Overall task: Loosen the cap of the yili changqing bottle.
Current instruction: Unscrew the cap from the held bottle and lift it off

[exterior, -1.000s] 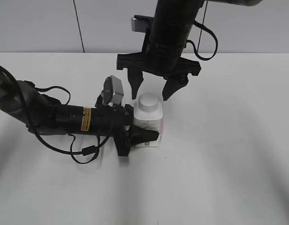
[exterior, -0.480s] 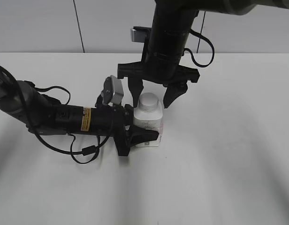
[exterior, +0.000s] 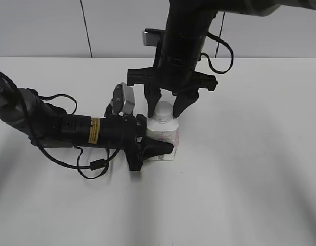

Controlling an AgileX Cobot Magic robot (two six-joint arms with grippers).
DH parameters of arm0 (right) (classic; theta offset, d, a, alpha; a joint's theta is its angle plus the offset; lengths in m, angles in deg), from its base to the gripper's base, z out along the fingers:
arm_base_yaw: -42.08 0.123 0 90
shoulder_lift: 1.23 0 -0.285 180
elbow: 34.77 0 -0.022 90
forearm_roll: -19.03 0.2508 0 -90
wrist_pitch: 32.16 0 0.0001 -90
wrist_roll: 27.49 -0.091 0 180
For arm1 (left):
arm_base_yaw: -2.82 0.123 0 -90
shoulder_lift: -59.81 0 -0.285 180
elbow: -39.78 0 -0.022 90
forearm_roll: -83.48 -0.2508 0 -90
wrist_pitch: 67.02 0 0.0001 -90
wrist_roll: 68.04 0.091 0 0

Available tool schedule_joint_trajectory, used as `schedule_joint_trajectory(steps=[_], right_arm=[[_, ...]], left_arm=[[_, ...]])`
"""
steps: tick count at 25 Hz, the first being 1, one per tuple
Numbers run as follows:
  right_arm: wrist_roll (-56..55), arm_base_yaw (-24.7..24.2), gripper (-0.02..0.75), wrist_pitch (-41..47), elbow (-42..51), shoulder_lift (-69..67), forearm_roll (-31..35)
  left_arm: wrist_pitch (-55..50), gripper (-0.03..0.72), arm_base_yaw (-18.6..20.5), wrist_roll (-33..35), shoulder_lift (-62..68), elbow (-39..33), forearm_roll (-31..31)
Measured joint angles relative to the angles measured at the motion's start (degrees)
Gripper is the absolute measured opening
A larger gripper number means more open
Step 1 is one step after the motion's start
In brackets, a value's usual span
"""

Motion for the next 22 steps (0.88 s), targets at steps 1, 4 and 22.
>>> schedule_joint_trajectory(steps=[1, 4, 22], right_arm=[[0.0, 0.0, 0.402, 0.0, 0.0, 0.0, 0.0], [0.0, 0.06, 0.398, -0.04, 0.0, 0.0, 0.0], [44.51, 0.06, 0.398, -0.04, -0.11, 0.0, -0.38]], left_arm=[[0.0, 0.368, 0.0, 0.0, 0.0, 0.0, 0.0], [0.0, 0.368, 0.0, 0.0, 0.0, 0.0, 0.0], [-0.01, 0.367, -0.04, 0.17, 0.0, 0.0, -0.22]])
